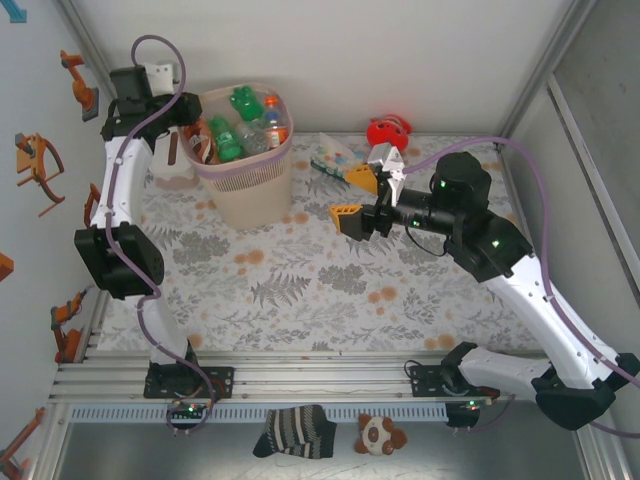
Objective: Put the plastic bottles in the bin
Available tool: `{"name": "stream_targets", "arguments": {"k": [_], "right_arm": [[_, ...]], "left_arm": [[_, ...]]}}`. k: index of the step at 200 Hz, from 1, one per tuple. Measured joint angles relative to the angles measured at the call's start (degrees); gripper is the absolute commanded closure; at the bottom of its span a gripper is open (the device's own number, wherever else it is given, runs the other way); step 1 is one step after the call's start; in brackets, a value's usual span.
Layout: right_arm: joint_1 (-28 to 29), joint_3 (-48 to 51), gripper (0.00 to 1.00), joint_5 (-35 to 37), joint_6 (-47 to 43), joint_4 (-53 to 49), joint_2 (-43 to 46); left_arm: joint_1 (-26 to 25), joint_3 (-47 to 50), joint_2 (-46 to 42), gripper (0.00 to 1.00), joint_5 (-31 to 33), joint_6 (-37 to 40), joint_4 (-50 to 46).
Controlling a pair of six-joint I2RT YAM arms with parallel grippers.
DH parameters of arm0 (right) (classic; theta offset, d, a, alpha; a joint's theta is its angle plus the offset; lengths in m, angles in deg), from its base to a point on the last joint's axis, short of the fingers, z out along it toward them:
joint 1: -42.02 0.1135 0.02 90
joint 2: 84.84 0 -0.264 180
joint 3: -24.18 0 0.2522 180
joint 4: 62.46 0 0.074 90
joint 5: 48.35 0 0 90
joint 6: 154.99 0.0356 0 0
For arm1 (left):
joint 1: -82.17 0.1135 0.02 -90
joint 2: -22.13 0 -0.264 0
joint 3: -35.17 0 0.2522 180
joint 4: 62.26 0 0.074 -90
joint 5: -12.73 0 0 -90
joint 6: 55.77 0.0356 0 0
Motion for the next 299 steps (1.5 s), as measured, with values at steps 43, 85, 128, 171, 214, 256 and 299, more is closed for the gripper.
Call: {"name": "stream_targets", "arguments": {"k": [43, 85, 128, 171, 214, 256, 299], "right_arm": [[0.04, 0.0, 0.22, 1.66, -0.07, -0.35, 0.07], [0.04, 0.0, 0.21, 7.37, -0.09, -2.12, 0.76], [-0.09, 0.83, 0.2, 16.24, -0.26, -3.43, 0.83], [-4.24, 4.26, 0.19, 22.16, -0.48, -4.04, 0.28], [-9.73, 8.33, 0.19, 25.51, -0.46, -4.83, -0.37], [-15.3, 14.91, 0.18, 30.97, -0.44, -4.09, -0.17], [-20.87, 25.62, 0.01, 37.81, 0.31, 2.1, 0.46]], "left_arm": [[-0.11, -3.74, 2.6, 0.76, -0.46, 1.36, -1.05], [-0.33, -3.85, 1.6, 0.64, -1.88, 0.76, -1.9], [-0.44, -2.91, -3.04, 0.59, -2.84, -0.61, -4.0], [-0.35, 2.14, -12.39, 0.5, -2.82, -1.22, -4.15], [0.48, 15.61, -22.67, 0.45, 0.7, -1.31, -1.31], [3.23, 34.91, -34.73, 0.26, 8.68, -2.1, 2.75], [4.52, 51.49, -44.78, 0.0, 18.18, -3.74, 8.61]]}}
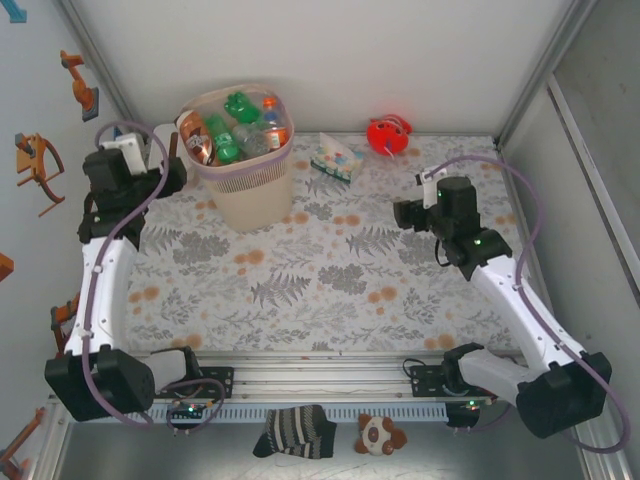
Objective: Put the plastic bottles in the bin
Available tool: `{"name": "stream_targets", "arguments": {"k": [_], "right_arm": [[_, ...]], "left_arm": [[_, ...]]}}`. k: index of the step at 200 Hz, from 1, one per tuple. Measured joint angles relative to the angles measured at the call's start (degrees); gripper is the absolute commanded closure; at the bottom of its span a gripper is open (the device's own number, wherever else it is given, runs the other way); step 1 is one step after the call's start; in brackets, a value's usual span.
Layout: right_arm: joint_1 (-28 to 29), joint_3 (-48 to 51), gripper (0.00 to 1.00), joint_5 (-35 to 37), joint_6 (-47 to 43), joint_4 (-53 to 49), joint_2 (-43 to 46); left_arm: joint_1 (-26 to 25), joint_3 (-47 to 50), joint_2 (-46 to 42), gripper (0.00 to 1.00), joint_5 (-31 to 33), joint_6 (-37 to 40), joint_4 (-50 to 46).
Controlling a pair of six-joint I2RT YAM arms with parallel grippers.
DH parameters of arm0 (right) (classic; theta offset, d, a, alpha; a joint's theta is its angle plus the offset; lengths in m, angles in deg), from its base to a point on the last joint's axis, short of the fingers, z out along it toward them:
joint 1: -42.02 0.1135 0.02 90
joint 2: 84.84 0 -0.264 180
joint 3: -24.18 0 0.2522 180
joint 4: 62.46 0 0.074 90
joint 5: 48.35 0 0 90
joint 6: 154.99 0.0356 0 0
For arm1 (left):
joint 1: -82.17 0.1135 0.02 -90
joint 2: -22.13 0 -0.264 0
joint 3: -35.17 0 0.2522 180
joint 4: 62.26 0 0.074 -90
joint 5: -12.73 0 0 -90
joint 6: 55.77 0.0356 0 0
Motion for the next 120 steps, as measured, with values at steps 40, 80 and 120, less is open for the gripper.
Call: {"name": "stream_targets", "arguments": {"k": [40, 80, 120], "right_arm": [[-7.52, 13.4, 0.01, 6.43, 1.9, 10.97, -0.7], [-14.1, 23.63, 0.0, 8.48, 4.66, 26.93, -8.09], [-15.58, 27.52, 0.01, 8.37, 4.55, 41.44, -17.27]], "left_arm": [[-0.02, 14.51, 0.39, 0.04, 8.02, -1.51, 6.32], [-2.89, 26.36, 3.56, 0.04, 14.64, -0.96, 18.64], [-7.23, 32.89, 13.03, 0.04, 15.47, 3.41, 35.76]]}}
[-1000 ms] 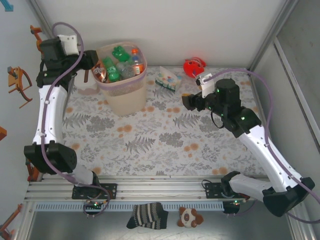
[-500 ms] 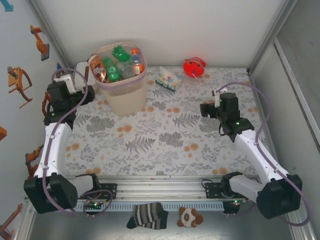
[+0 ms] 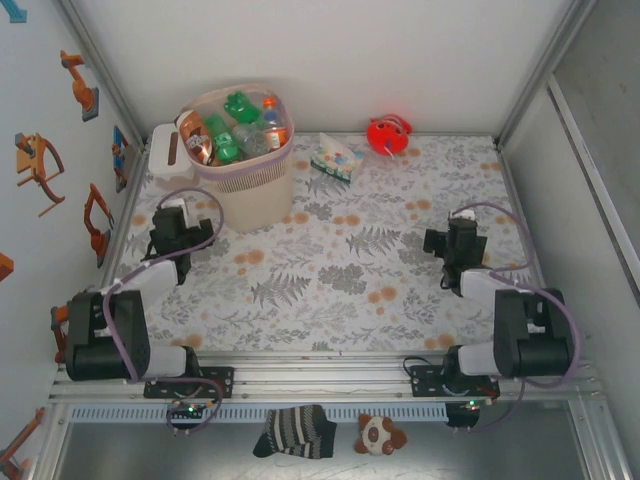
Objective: Put the plastic bottles in the bin
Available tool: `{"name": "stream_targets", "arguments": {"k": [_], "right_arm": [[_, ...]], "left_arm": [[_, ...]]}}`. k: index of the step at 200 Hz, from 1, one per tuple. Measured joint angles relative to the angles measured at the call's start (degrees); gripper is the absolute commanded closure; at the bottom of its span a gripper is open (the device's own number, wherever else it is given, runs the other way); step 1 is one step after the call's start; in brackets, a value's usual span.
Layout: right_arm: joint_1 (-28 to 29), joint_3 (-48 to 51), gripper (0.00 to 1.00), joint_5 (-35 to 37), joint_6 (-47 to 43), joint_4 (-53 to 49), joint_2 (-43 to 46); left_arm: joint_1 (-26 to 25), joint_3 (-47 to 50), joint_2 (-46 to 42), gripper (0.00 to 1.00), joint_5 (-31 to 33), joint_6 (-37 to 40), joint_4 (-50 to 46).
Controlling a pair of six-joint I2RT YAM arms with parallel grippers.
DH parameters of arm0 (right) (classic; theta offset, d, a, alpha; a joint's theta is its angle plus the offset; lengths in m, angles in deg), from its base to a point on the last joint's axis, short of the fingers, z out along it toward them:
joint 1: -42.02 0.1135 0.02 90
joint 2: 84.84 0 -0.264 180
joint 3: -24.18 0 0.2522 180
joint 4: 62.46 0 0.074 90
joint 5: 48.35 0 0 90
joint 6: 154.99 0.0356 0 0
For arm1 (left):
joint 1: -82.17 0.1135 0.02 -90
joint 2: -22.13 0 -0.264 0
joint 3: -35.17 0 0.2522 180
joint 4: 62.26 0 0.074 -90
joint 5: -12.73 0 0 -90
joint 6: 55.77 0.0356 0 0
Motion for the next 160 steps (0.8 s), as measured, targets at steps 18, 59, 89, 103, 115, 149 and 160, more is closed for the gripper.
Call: {"name": "stream_targets", "arguments": {"k": [18, 59, 89, 103, 115, 149, 160], "right_arm": [[-0.33, 0.81, 0.01, -0.87, -1.07, 6.32, -1.11], [-2.86, 3.72, 0.03, -5.66, -2.05, 19.32, -5.55], [-2.95, 4.55, 0.01, -8.79, -2.78, 22.45, -9.01], [-2.99, 4.52, 0.01, -9.2, -2.78, 22.97, -9.01], [-2.99, 4.52, 0.01, -9.44, -2.8, 23.47, -9.01], [-3.02, 4.5, 0.01, -9.92, -2.78, 23.85, -9.01], [-3.02, 4.5, 0.01, -9.99, -2.78, 23.87, -9.01]], "left_arm": [[-0.28, 3.1, 2.8, 0.04, -1.4, 0.85, 7.54], [-0.28, 6.99, 7.67, 0.04, -4.31, 2.14, 22.32], [0.11, 8.09, 8.63, 0.04, -6.86, 2.54, 25.77], [0.15, 8.09, 8.63, 0.04, -7.28, 2.67, 26.77], [0.15, 8.09, 8.63, 0.04, -7.61, 2.69, 27.3], [0.04, 8.09, 8.63, 0.04, -7.85, 2.93, 27.96], [0.02, 8.09, 8.63, 0.04, -7.78, 3.06, 28.09]]}}
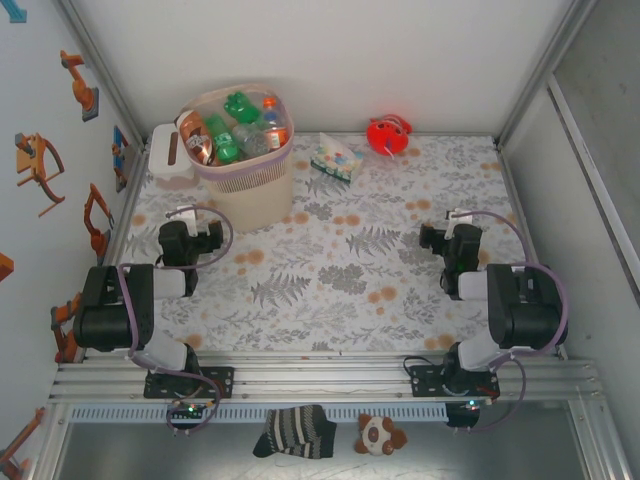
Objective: Put the plastic bottles in the bin
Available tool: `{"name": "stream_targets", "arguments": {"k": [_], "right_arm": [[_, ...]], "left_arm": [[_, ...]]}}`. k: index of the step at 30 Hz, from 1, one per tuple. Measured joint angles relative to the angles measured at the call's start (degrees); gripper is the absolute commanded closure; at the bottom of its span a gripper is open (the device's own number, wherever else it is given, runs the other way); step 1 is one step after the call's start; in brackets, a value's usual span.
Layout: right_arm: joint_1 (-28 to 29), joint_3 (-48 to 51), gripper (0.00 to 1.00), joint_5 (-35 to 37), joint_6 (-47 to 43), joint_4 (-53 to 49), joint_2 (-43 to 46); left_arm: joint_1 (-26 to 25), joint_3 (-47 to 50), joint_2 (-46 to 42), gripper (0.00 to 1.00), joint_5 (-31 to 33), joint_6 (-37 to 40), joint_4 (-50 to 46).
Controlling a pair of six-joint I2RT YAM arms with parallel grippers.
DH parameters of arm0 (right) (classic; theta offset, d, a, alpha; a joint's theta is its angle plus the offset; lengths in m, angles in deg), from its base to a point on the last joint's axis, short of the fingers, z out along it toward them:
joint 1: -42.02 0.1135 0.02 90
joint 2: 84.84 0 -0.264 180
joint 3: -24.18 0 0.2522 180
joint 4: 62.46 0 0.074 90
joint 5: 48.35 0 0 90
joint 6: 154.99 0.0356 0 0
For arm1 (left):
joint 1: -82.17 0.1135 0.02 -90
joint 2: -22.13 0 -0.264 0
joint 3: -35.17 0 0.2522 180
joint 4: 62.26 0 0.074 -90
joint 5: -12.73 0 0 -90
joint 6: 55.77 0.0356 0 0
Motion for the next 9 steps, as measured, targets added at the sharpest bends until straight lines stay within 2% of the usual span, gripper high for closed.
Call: {"name": "stream_targets", "arguments": {"k": [9], "right_arm": [[-1.18, 0.0, 0.01, -1.44, 0.02, -0.04, 0.0]], "left_arm": [[0.0, 0.0, 0.0, 0.04, 0.13, 0.02, 0.72]]}}
